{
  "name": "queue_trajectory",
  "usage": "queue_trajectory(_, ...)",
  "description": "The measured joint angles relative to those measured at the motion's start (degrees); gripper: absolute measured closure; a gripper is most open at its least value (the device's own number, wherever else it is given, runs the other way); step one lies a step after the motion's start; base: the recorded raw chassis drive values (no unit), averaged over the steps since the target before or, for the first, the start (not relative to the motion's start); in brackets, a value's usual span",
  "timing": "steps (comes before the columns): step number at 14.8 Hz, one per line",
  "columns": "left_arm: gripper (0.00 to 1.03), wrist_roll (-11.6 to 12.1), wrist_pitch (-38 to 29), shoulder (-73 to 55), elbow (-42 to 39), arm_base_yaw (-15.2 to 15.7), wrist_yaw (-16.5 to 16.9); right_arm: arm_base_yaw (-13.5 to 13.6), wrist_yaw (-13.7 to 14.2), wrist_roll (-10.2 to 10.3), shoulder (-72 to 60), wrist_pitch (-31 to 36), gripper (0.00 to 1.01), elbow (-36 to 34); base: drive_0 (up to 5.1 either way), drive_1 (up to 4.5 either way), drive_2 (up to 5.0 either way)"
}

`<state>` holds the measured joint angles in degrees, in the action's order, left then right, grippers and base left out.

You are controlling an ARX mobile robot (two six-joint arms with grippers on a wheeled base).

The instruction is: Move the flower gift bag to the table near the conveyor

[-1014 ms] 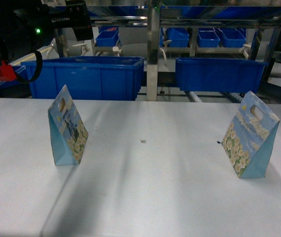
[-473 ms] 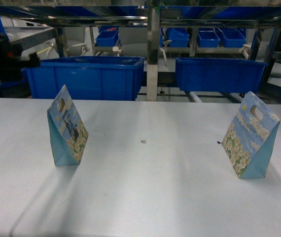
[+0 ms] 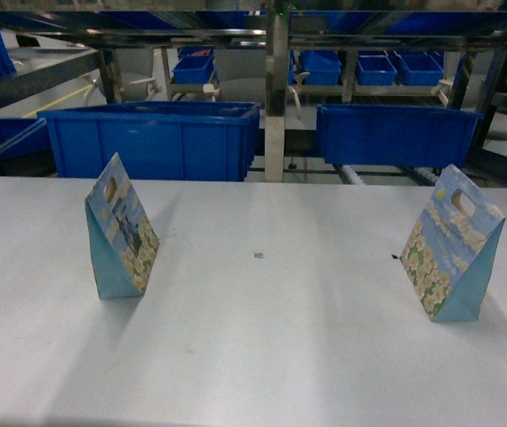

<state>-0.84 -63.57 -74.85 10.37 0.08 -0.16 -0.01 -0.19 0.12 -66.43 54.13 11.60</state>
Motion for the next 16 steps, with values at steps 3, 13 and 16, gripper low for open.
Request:
queue_trajectory(3, 1.01, 0.0, 3.3, 6.5, -3.0, -0.1, 0.1, 0.0, 0.0, 0.0, 5.6, -2.3, 0.99, -3.1, 0.0, 0.00, 0.0)
queue_trajectory(13, 1.01, 0.0, 26.2, 36.1, -9.5, -0.1, 0.2, 0.0, 0.0, 0.0, 29.7, -18.3, 0.99, -10.8, 0.0, 0.00, 0.0)
queue_trajectory(16, 1.01, 0.0, 33.9, 44.7, -9.5, -0.1, 0.2, 0.0, 0.0, 0.0, 37.9, -26.0, 0.99, -10.8, 0.0, 0.00, 0.0)
